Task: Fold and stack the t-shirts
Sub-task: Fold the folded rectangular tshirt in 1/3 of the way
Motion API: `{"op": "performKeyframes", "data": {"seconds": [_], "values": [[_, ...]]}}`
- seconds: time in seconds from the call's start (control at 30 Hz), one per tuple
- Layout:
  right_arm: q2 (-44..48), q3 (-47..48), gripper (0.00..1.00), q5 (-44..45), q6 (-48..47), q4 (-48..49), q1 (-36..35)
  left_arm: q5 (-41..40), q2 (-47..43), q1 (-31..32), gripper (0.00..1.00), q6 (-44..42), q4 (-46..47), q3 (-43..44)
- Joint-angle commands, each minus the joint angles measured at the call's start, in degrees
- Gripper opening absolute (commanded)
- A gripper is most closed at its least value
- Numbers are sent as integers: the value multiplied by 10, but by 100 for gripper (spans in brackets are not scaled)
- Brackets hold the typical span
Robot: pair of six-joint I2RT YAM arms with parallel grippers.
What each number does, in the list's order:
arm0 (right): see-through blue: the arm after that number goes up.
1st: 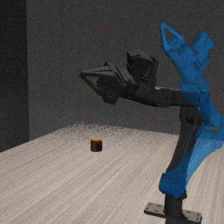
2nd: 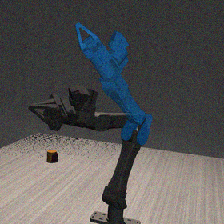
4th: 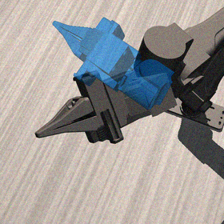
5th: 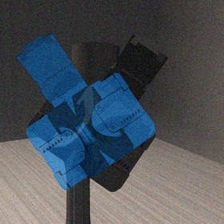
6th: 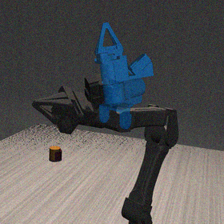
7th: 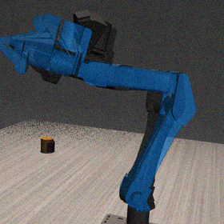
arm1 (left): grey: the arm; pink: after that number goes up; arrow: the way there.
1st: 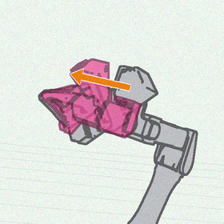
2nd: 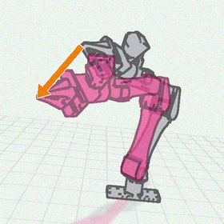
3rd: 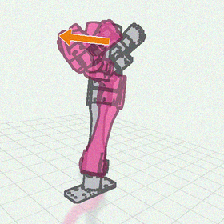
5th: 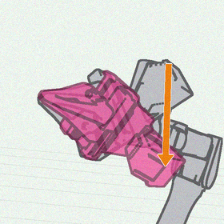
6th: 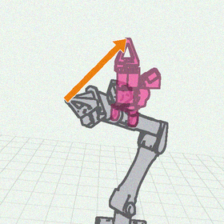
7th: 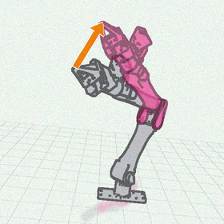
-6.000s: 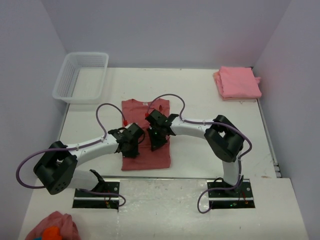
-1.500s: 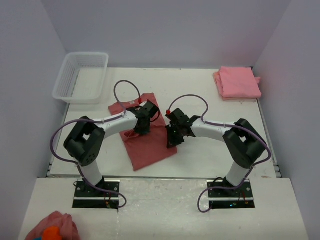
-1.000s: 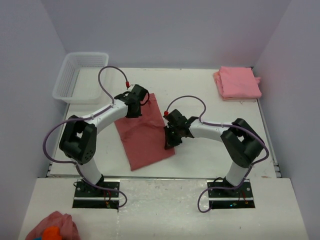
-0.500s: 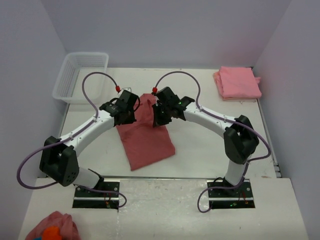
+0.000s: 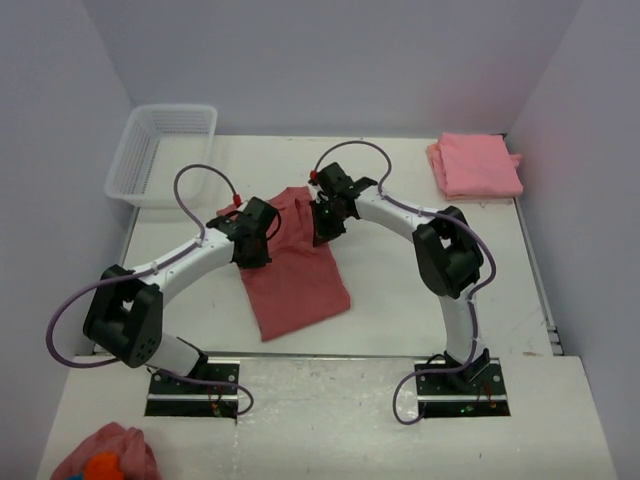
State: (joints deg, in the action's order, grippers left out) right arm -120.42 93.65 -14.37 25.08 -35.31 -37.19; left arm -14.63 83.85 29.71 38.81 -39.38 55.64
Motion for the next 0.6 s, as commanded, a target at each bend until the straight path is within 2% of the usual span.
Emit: {"op": "performKeyframes", "data": {"seconds": [0.0,0.4,0.57], "values": [[-7,27,0,-26,-15,-23,1,7,11,3,0,12,15,5],[-12,-21,0,-47,43,-11,0,-17,90,3,0,43,-18,31],[-11,-52,0,-9,63,-8,1,-21,135,3,0,44,-20,53]]}}
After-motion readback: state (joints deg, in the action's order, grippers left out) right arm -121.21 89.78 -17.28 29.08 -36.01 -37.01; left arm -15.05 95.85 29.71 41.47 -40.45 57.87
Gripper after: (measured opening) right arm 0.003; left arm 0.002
